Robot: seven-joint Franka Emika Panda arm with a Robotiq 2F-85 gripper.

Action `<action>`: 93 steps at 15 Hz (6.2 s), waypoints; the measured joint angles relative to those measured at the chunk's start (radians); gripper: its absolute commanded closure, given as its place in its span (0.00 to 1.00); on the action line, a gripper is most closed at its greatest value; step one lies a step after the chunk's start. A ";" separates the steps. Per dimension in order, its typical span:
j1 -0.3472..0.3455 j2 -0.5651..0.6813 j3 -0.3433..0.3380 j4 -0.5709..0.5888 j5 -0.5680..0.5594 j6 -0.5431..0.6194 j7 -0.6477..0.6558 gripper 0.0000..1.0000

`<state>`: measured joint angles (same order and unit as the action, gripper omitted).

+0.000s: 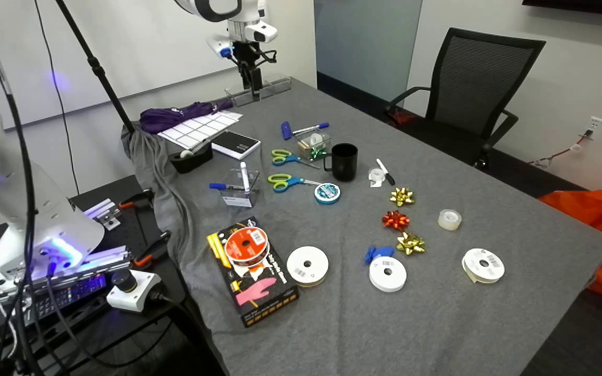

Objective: Put the brown object on the table

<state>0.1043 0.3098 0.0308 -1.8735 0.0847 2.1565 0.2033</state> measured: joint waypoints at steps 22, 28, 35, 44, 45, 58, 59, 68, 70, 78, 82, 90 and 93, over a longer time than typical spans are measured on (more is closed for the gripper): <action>-0.106 0.426 -0.030 0.567 -0.039 -0.173 -0.203 0.00; -0.105 0.433 -0.030 0.578 -0.039 -0.180 -0.199 0.00; -0.105 0.543 -0.032 0.652 -0.039 -0.205 -0.143 0.28; -0.105 0.658 -0.040 0.796 -0.039 -0.259 -0.128 0.24; -0.105 0.671 -0.044 0.813 -0.040 -0.265 -0.124 0.28; -0.105 0.802 -0.070 0.938 -0.076 -0.279 -0.102 0.18; -0.104 0.805 -0.070 0.940 -0.078 -0.279 -0.102 0.16; -0.099 0.811 -0.070 0.940 -0.082 -0.279 -0.106 0.13; -0.098 0.811 -0.070 0.938 -0.085 -0.278 -0.109 0.27; -0.093 0.810 -0.070 0.915 -0.112 -0.276 -0.117 0.23; -0.088 0.809 -0.070 0.914 -0.124 -0.276 -0.119 0.49; -0.080 0.802 -0.070 0.885 -0.151 -0.271 -0.122 0.68; -0.078 0.797 -0.070 0.877 -0.157 -0.269 -0.122 0.68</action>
<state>0.0267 1.1069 -0.0394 -0.9963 -0.0720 1.8878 0.0813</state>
